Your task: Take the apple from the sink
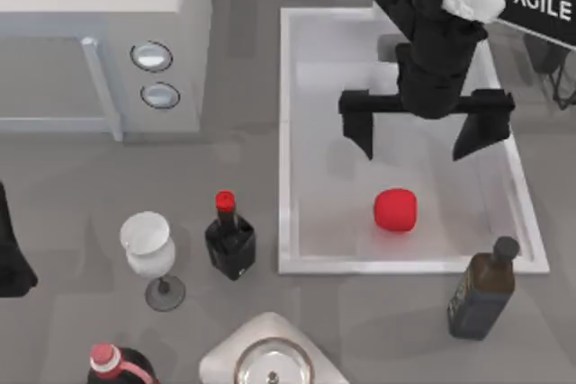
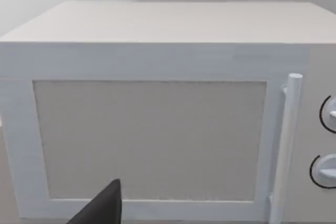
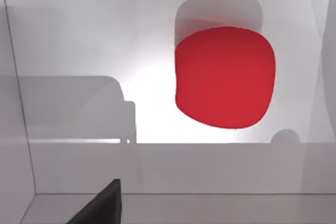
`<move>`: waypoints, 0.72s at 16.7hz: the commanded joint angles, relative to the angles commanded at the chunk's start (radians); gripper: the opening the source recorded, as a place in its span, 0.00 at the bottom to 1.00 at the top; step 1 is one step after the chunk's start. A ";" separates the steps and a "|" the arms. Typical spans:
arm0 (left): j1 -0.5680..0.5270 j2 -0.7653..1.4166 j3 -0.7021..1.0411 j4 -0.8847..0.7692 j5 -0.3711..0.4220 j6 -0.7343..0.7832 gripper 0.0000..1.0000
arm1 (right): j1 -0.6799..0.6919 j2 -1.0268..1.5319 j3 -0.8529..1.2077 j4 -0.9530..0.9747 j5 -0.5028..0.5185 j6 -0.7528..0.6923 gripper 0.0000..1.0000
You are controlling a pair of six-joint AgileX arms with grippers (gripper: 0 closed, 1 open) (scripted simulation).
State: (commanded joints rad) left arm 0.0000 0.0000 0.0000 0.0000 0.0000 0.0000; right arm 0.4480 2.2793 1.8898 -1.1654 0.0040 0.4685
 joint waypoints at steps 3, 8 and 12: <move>0.000 0.000 0.000 0.000 0.000 0.000 1.00 | 0.005 0.022 0.019 -0.012 0.000 0.005 1.00; 0.000 0.000 0.000 0.000 0.000 0.000 1.00 | 0.000 0.032 0.007 0.006 0.000 0.004 1.00; 0.000 0.000 0.000 0.000 0.000 0.000 1.00 | 0.002 0.117 -0.064 0.165 0.001 0.006 1.00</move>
State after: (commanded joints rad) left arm 0.0000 0.0000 0.0000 0.0000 0.0000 0.0000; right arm 0.4498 2.3963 1.8257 -1.0001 0.0050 0.4742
